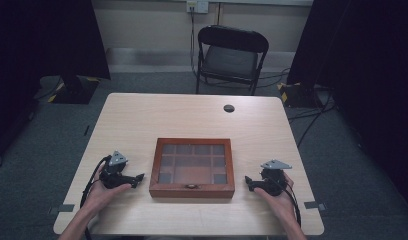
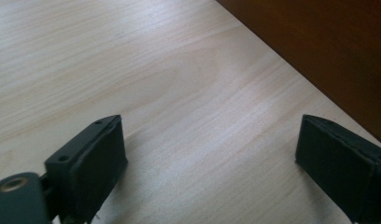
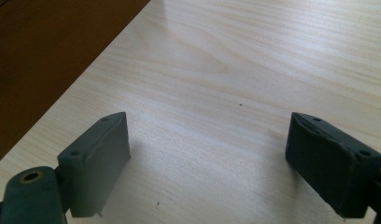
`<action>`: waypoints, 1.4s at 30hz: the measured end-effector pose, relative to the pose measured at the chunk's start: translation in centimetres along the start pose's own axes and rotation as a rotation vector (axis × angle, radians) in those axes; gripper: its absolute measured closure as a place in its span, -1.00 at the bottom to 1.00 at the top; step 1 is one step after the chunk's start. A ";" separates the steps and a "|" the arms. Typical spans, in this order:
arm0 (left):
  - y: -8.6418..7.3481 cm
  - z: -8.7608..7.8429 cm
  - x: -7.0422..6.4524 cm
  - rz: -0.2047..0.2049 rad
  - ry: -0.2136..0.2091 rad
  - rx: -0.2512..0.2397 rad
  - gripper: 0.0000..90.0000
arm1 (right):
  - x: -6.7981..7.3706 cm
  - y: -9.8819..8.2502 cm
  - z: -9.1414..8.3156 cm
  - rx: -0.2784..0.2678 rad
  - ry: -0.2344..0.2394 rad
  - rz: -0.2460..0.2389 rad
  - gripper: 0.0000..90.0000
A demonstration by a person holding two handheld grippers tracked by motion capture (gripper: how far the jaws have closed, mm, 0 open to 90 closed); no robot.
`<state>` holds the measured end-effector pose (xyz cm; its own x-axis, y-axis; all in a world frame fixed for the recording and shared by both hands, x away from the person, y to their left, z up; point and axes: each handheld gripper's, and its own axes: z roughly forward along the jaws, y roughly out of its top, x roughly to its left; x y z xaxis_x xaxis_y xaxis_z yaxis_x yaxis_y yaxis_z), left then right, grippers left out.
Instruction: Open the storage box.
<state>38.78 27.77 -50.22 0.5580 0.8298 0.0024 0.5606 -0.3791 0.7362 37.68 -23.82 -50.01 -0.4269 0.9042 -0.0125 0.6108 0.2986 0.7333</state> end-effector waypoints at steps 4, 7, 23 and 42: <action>0.1 -0.3 0.2 -0.014 0.007 0.013 -0.64 | 0.0 0.0 0.0 0.000 0.000 0.000 -0.71; 0.2 -0.4 0.2 -0.010 0.010 0.027 -0.60 | 0.0 0.0 0.0 0.000 0.000 0.000 -0.71; 2.0 -3.0 -0.4 -0.051 -0.085 -0.066 -0.34 | 0.0 0.0 0.0 0.001 0.002 -0.003 -0.71; 6.2 -4.9 -4.2 -0.021 -0.325 -0.166 -0.08 | 0.0 0.0 0.0 0.001 0.002 -0.003 -0.71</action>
<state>36.91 23.99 -42.33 0.7277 0.6532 -0.2093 0.4818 -0.2697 0.8337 37.71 -23.86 -50.01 -0.4301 0.9027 -0.0138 0.6098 0.3017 0.7329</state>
